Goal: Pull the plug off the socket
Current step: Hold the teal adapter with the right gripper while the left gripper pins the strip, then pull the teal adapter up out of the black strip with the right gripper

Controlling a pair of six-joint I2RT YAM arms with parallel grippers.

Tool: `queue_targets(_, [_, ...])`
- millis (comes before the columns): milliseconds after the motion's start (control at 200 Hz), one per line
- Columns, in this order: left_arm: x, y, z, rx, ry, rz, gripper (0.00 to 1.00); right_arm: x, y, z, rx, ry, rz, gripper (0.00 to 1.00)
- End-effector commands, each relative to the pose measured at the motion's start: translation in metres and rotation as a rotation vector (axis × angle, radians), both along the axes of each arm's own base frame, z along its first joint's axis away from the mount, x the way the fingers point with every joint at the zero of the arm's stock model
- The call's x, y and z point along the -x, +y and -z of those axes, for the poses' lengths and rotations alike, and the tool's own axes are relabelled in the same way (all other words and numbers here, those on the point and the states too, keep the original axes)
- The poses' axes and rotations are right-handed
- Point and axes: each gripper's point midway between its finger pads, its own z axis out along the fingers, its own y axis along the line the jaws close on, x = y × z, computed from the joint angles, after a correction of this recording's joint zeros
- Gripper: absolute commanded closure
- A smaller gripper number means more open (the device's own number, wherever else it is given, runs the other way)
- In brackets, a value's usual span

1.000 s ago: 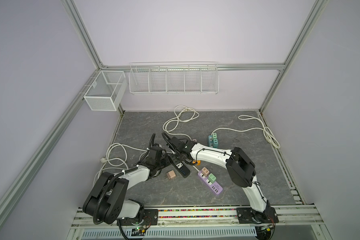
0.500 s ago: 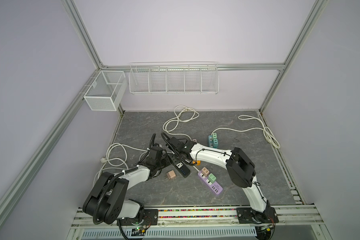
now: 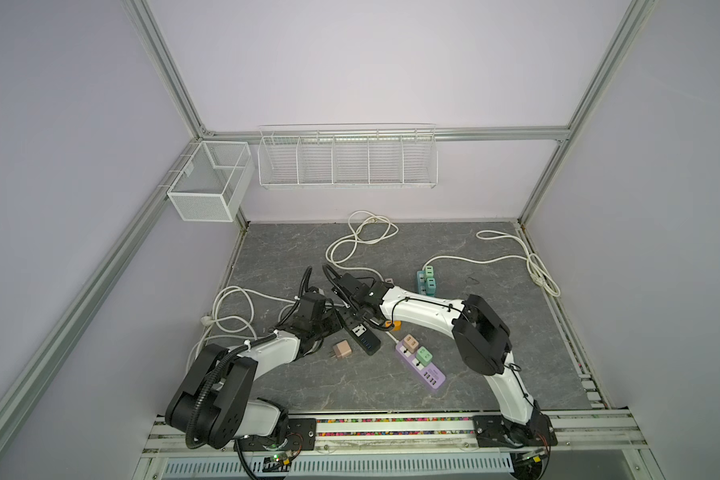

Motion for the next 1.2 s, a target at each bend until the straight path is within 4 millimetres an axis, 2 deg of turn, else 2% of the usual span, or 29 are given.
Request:
queue_targets(0, [0.024, 0.008, 0.029, -0.070, 0.111, 0.019, 0.74, 0.000, 0.011, -0.032, -0.061, -0.039, -0.018, 0.80])
queue_targets(120, [0.023, 0.008, 0.028, -0.071, 0.111, 0.017, 0.74, 0.011, 0.020, -0.028, -0.028, -0.045, -0.047, 0.80])
queue_targets(215, [0.023, 0.009, 0.029, -0.076, 0.110, 0.013, 0.74, 0.009, 0.020, -0.039, -0.044, -0.056, -0.043, 0.80])
queue_targets(360, [0.023, 0.009, 0.028, -0.074, 0.107, 0.016, 0.74, -0.001, 0.003, -0.058, -0.072, -0.073, -0.005, 0.80])
queue_targets(605, [0.019, 0.008, 0.020, -0.065, 0.074, 0.014, 0.74, 0.005, -0.021, -0.077, -0.090, -0.103, 0.026, 0.80])
queue_targets(860, [0.017, -0.005, -0.014, 0.011, -0.022, 0.037, 0.69, 0.022, -0.046, -0.090, -0.163, -0.075, 0.092, 0.80])
queue_targets(1055, [0.018, 0.000, -0.038, 0.049, -0.062, -0.016, 0.67, 0.038, -0.058, -0.086, -0.221, -0.027, 0.146, 0.80])
queue_targets(1195, [0.030, 0.002, -0.056, 0.015, -0.091, -0.008, 0.64, 0.048, -0.066, -0.083, -0.244, -0.021, 0.168, 0.80])
